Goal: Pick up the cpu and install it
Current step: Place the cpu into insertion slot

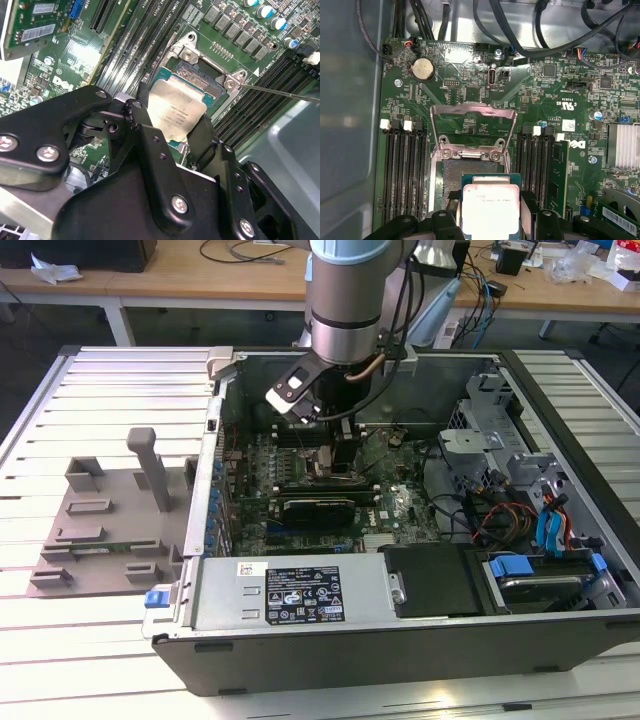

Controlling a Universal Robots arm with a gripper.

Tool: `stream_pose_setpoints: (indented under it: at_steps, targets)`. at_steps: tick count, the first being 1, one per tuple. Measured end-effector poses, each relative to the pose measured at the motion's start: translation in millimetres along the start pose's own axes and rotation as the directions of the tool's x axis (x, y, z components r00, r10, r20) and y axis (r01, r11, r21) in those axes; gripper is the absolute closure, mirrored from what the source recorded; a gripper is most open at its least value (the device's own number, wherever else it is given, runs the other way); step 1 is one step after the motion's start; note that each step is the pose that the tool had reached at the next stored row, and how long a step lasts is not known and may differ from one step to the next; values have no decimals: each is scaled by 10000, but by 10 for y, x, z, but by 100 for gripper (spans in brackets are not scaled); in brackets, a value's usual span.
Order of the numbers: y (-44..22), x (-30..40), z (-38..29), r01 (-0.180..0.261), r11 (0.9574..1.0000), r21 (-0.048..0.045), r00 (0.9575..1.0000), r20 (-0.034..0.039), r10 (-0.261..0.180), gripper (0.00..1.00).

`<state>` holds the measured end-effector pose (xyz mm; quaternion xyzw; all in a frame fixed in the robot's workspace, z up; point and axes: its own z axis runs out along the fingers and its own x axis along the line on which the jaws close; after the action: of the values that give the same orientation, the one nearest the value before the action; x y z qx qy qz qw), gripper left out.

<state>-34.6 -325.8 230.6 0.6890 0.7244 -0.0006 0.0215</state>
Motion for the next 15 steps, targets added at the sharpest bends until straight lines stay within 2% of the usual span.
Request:
stream_pose_setpoints:
  at_steps: [15]
  targets:
    - [-3, 7, 102, 0, 10000, 0, 10000, 0, 0, 45]
